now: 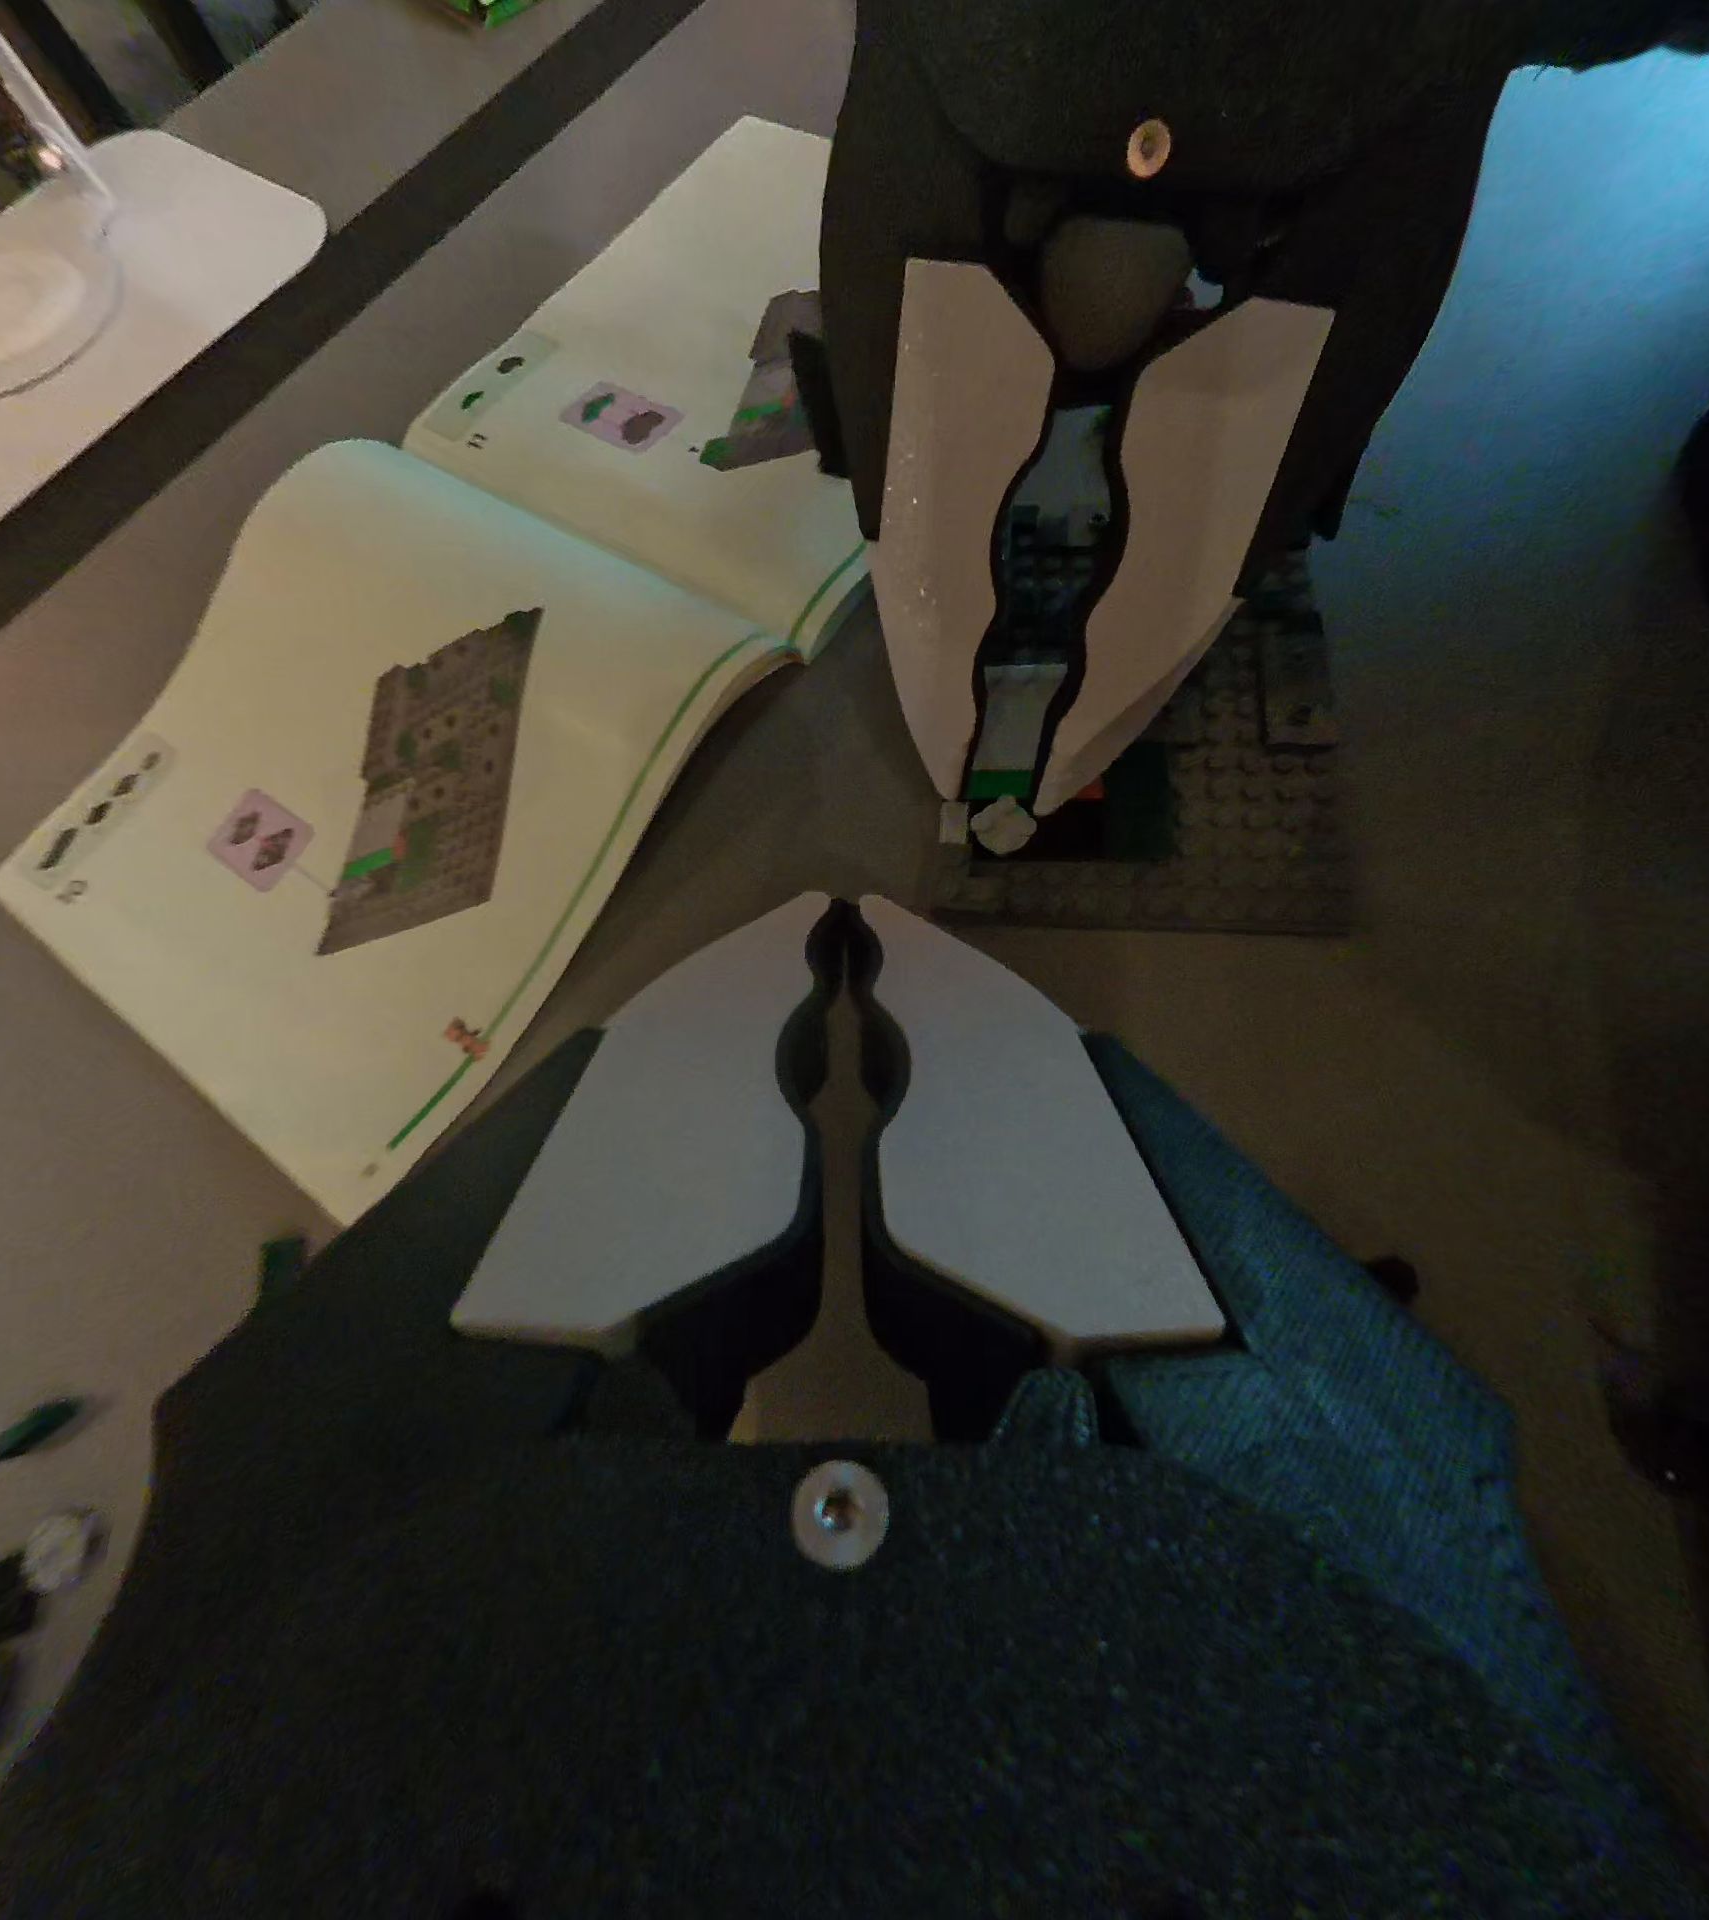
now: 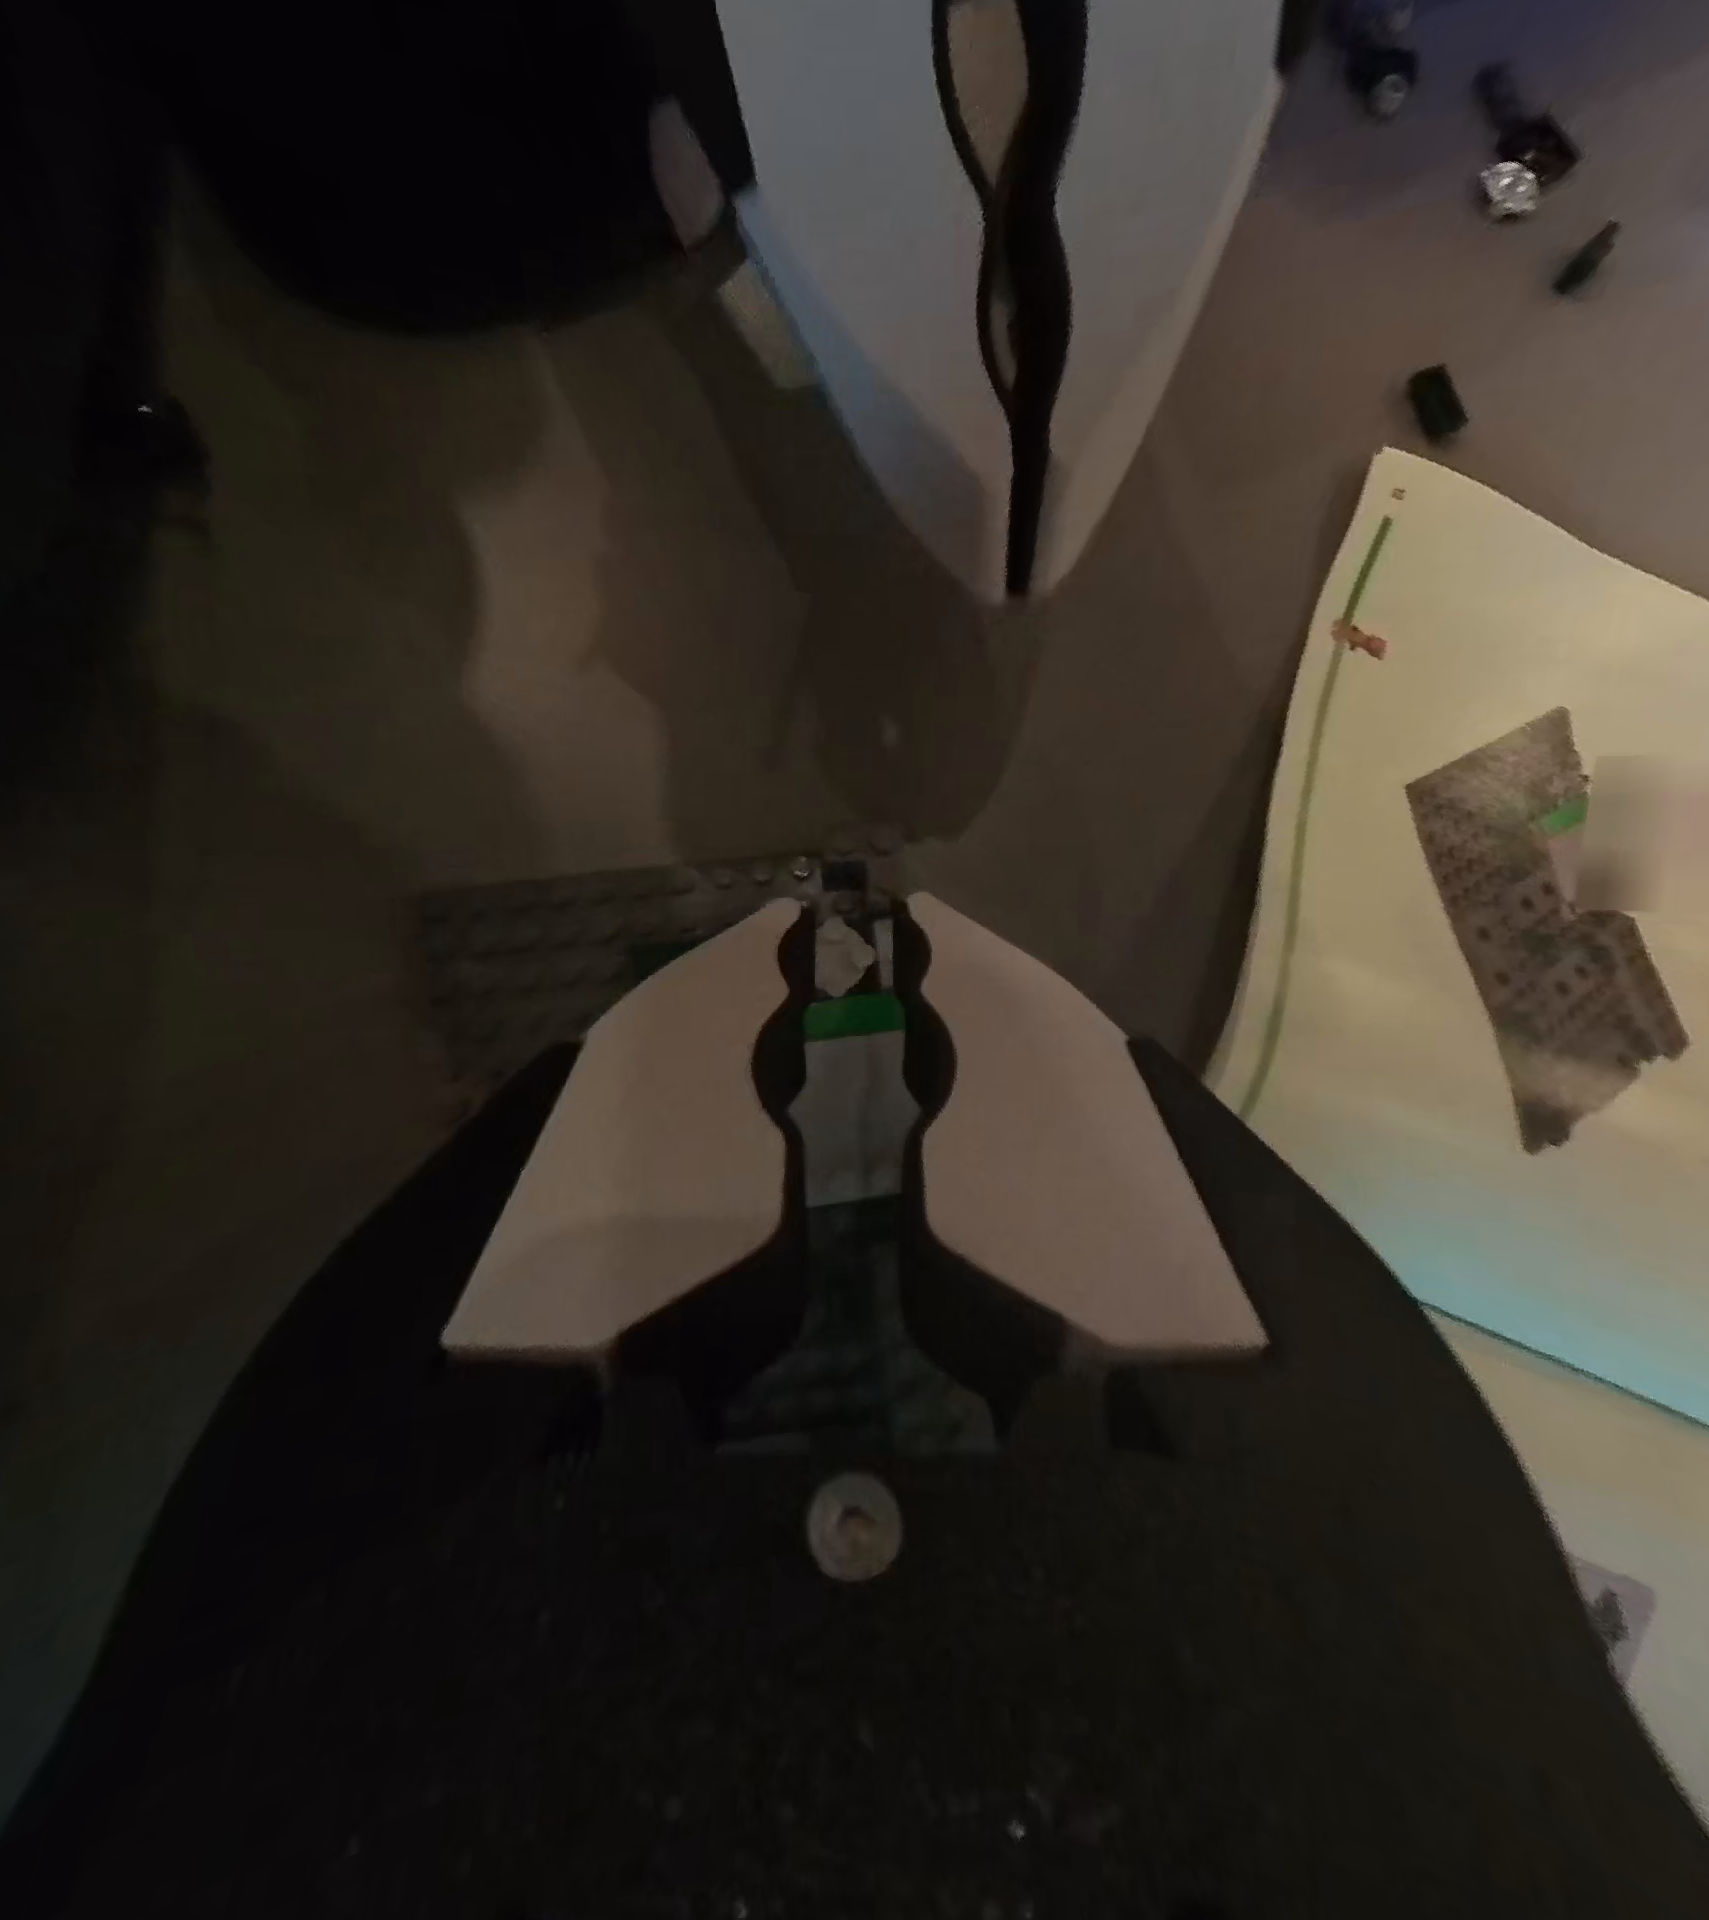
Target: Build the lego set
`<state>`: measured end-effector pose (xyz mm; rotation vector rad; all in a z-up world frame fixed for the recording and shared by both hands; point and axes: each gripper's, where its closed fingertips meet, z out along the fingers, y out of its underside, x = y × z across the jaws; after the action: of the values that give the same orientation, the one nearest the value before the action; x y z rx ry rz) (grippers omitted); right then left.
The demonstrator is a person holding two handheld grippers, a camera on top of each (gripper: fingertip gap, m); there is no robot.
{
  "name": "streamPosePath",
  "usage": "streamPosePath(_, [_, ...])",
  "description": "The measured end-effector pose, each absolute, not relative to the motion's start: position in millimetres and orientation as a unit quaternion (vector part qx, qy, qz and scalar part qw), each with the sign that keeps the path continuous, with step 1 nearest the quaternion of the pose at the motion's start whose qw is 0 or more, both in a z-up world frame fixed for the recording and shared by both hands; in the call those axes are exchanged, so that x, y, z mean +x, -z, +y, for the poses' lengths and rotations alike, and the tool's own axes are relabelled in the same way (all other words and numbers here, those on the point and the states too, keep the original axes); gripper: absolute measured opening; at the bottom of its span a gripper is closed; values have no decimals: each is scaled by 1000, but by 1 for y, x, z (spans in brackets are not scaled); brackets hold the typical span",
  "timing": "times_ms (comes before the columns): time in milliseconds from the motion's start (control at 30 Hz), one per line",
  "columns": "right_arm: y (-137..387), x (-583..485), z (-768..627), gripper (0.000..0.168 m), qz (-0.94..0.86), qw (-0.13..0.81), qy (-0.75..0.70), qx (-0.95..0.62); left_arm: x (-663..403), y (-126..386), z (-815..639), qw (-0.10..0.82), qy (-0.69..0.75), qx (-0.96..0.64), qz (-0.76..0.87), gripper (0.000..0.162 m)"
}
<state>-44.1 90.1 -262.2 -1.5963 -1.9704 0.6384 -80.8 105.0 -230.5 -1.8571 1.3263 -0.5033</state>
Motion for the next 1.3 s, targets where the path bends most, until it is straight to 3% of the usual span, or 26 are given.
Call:
streamPosePath(667, [261, -13, 88, 18, -691, 292, -207, -628, -93, 247, 59, 359, 174, -788, 469, 0])
streamPosePath(1033, [276, 49, 57, 47, -704, 210, -207, -646, -88, 256, 51, 357, 172, -789, 469, 0])
streamPosePath(1300, [283, 51, 55, 36, -652, 246, -186, -693, -84, 260, 51, 356, 176, -789, 469, 0])
